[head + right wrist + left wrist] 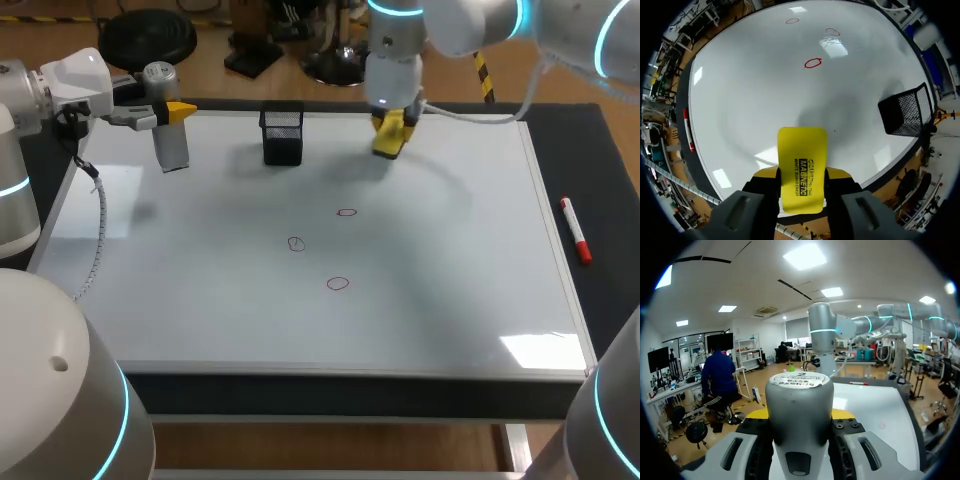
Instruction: Pick up the inspection probe, press it on each red-marked spot on the whiteboard one by one, put down the probe, pick up the eraser, and wipe off all the red marks.
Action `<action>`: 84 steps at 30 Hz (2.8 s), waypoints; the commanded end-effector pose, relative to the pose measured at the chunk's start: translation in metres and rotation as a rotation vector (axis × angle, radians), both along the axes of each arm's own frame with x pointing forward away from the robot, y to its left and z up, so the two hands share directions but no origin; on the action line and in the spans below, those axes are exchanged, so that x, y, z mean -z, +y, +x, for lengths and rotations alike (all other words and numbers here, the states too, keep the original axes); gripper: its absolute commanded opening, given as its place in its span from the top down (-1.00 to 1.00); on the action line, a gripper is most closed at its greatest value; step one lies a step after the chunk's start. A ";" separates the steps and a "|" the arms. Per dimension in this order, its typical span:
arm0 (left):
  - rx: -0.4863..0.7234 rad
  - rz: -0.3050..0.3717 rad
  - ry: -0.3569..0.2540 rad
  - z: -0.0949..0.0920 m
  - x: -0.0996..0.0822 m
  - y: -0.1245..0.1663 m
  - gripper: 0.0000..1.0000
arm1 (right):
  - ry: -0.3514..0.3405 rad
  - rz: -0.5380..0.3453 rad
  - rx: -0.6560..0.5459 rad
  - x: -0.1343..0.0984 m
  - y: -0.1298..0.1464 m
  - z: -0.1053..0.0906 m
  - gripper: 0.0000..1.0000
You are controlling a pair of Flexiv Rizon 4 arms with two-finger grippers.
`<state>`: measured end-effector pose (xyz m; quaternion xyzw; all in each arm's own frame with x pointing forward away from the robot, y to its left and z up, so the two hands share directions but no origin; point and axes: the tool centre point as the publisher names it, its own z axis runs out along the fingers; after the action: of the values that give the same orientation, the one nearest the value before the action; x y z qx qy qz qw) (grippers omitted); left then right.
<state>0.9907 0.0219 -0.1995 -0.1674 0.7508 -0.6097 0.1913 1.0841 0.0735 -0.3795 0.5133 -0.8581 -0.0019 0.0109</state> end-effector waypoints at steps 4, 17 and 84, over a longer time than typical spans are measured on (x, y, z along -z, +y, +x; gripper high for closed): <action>0.000 0.000 -0.001 0.000 -0.001 0.000 1.00 | -0.013 0.013 0.138 -0.015 -0.053 -0.022 1.00; 0.000 0.000 -0.001 0.000 -0.001 0.000 1.00 | 0.017 -0.002 0.346 -0.009 -0.120 -0.059 1.00; -0.013 0.010 -0.020 -0.027 -0.003 -0.034 1.00 | 0.082 -0.065 0.439 0.008 -0.147 -0.097 1.00</action>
<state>0.9747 -0.0021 -0.1984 -0.1565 0.7540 -0.6096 0.1878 0.9862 -0.0733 -0.3887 0.3124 -0.9481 0.0009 0.0595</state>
